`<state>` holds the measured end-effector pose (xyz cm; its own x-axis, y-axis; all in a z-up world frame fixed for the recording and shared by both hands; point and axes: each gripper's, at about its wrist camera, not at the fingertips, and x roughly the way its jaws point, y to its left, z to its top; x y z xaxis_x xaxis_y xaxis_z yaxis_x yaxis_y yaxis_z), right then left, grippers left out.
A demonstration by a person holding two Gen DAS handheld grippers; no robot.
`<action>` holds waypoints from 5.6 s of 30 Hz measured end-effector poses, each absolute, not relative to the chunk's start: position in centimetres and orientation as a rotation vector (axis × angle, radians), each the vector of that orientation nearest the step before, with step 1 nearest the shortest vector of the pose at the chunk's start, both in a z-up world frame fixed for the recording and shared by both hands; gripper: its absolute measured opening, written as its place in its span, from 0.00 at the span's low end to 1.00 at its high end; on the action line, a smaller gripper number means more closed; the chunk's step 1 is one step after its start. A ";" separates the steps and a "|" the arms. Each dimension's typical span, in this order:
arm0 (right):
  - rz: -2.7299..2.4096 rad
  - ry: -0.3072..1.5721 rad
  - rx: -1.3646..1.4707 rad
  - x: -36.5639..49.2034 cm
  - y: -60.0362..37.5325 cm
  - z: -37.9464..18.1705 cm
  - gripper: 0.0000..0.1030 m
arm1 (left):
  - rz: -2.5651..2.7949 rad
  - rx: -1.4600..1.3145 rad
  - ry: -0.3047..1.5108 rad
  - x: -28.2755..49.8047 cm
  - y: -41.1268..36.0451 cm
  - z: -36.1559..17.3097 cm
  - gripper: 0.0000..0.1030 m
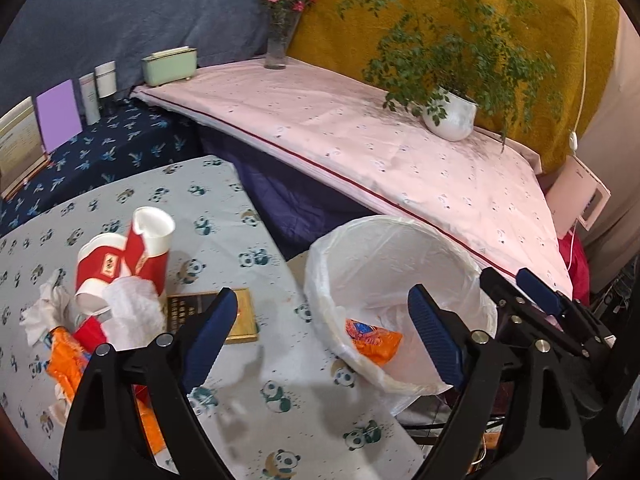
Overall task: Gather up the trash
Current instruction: 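Carry the orange bag with the right tool into the bin and release, then grasp the orange-and-blue plastic bag with the right tool, then grasp the white sock with the left tool while the right tool holds the bag, then drop the sock from the left tool and the bag from the right tool into the bin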
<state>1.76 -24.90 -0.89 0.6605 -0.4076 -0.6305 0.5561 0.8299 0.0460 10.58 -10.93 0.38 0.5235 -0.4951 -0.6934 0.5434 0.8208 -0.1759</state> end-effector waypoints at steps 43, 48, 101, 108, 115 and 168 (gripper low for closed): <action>-0.058 0.851 0.118 8.4 -1.6 -5.1 0.53 | -0.096 -0.128 0.874 11.4 17.2 -3.2 0.81; -0.038 0.869 0.091 9.6 -0.1 -5.8 0.53 | -0.075 -0.153 0.889 11.8 18.6 -4.0 0.81; -0.128 0.776 0.243 10.1 -8.2 -3.4 0.09 | -0.210 -0.051 1.001 20.2 9.6 -8.2 0.19; -0.114 0.747 0.257 9.5 -8.3 -2.7 0.09 | -0.230 -0.074 0.936 18.1 10.6 -5.3 0.15; -0.107 0.690 0.266 8.2 -8.6 -0.9 0.09 | -0.261 -0.089 0.848 15.7 10.5 -0.9 0.15; -0.563 0.626 0.444 0.4 -29.5 -3.4 0.09 | -0.785 0.094 0.809 12.1 -18.2 0.4 0.62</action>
